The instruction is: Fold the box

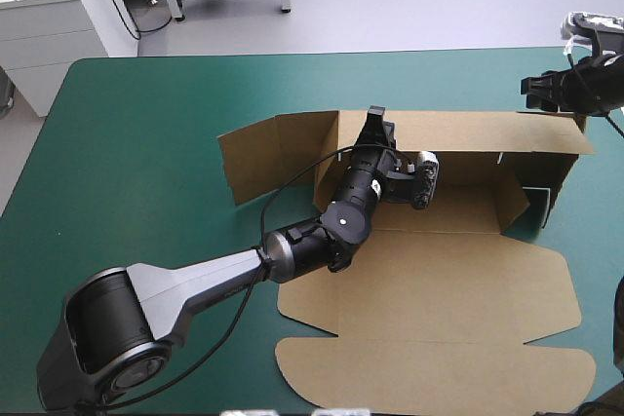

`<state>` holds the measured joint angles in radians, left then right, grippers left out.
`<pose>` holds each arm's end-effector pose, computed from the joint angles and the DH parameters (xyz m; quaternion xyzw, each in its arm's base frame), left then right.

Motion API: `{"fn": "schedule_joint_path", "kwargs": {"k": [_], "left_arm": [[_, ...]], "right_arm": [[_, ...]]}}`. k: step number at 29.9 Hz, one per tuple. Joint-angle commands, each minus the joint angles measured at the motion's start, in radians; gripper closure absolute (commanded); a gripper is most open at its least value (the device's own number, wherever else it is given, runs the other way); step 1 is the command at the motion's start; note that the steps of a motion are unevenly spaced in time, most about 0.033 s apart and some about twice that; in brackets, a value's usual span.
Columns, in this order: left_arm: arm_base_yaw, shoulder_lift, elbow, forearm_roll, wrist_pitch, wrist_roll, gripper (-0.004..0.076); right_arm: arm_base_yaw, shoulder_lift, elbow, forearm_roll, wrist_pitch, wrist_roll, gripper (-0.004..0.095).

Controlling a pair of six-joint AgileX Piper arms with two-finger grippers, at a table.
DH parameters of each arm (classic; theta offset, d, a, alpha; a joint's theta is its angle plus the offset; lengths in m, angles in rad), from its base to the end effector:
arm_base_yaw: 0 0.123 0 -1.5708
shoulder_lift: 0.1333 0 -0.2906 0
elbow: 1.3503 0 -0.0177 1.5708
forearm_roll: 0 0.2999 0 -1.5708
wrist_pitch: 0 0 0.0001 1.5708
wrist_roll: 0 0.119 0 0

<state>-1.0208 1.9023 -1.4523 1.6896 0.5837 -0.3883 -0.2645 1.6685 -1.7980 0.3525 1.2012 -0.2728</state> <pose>0.3234 -0.4028 0.2649 0.6406 0.4551 0.3128 0.5335 0.4153 -0.0728 0.3951 0.0095 0.9426 0.0930 0.3207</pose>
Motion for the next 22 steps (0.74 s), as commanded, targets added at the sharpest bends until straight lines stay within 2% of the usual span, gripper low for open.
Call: {"fn": "schedule_joint_path", "kwargs": {"k": [1, 14, 19, 22], "left_arm": [[-0.006, -0.043, -0.024, 0.015, 0.044, -0.027, 0.0732], [-0.006, -0.043, -0.024, 0.015, 0.053, -0.203, 0.0732], [-0.006, -0.043, -0.024, 0.015, 0.053, -0.207, 0.0732], [-0.006, -0.043, -0.024, 0.015, 0.053, -0.207, 0.0732]], "right_arm": [[-0.007, -0.058, -0.034, -0.015, 0.002, -0.01, 0.0399], [-0.007, -0.095, -0.034, -0.018, 0.048, 0.029, 0.0399], [-0.007, -0.12, 0.025, -0.041, 0.048, 0.031, 0.0399], [-0.007, -0.126, 0.087, -0.041, 0.003, 0.031, 0.0399]]}}
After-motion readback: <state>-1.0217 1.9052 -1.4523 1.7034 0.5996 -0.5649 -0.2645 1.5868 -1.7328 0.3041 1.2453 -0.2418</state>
